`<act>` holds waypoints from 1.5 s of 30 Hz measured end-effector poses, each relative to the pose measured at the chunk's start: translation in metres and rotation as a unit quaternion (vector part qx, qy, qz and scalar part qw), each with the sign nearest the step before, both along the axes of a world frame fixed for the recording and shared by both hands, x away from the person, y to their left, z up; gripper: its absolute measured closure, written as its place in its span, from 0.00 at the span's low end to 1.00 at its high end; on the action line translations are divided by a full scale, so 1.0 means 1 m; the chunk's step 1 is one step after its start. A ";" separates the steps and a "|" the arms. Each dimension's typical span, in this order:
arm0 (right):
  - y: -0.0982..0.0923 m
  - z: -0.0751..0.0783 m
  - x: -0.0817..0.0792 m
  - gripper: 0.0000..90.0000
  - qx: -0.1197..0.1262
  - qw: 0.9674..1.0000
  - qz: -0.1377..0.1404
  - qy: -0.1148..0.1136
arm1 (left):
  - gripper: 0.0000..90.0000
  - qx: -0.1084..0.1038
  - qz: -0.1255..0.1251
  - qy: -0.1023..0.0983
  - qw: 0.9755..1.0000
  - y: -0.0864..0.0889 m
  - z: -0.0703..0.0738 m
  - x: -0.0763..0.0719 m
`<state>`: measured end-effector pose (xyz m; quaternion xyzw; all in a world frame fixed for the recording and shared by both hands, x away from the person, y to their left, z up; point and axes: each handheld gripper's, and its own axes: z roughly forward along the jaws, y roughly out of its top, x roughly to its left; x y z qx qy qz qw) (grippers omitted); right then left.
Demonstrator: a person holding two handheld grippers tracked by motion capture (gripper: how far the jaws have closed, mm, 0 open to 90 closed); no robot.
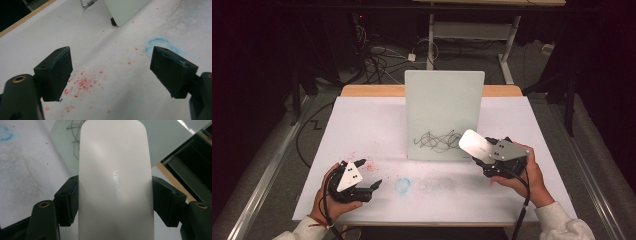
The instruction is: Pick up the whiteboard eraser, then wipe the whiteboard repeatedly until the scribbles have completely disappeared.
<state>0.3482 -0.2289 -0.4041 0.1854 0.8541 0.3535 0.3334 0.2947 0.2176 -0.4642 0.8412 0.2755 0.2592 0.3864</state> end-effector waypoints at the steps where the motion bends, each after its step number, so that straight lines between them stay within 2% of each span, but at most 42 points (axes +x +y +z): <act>1: 0.002 0.001 0.000 0.34 0.001 1.000 0.000 -0.003 | 0.19 0.002 0.003 -0.003 1.000 0.000 0.000 0.000; 6: 0.005 0.002 -0.001 0.34 0.023 1.000 0.002 -0.012 | 0.19 -0.002 0.009 -0.004 1.000 0.003 -0.001 0.001; 10: 0.004 0.004 -0.001 0.34 0.043 0.999 0.004 -0.011 | 0.19 -0.007 0.016 -0.001 1.000 0.007 -0.002 0.000; 12: 0.005 0.004 -0.001 0.34 0.043 0.999 0.003 -0.011 | 0.19 -0.003 0.018 0.000 1.000 0.008 -0.002 -0.001; 17: 0.008 0.002 -0.001 0.34 0.049 0.998 -0.010 -0.028 | 0.19 -0.005 0.024 0.004 1.000 0.011 -0.004 -0.002; 24: 0.015 -0.005 0.000 0.34 0.035 0.998 -0.023 -0.042 | 0.19 -0.003 0.025 0.005 1.000 0.012 -0.004 -0.003; 33: 0.018 -0.011 0.002 0.34 0.035 0.997 -0.038 -0.050 | 0.19 -0.002 0.027 0.004 1.000 0.013 -0.004 -0.006; 39: 0.022 -0.011 0.001 0.34 0.023 0.996 -0.047 -0.069 | 0.19 -0.002 0.027 0.007 1.000 0.013 -0.004 -0.006; 42: 0.023 -0.012 0.002 0.34 0.027 0.996 -0.047 -0.073 | 0.19 -0.003 0.031 0.009 0.999 0.013 -0.005 -0.006; 45: 0.024 -0.013 0.003 0.34 0.016 0.996 -0.052 -0.077 | 0.19 -0.002 0.030 0.007 1.000 0.012 -0.005 -0.007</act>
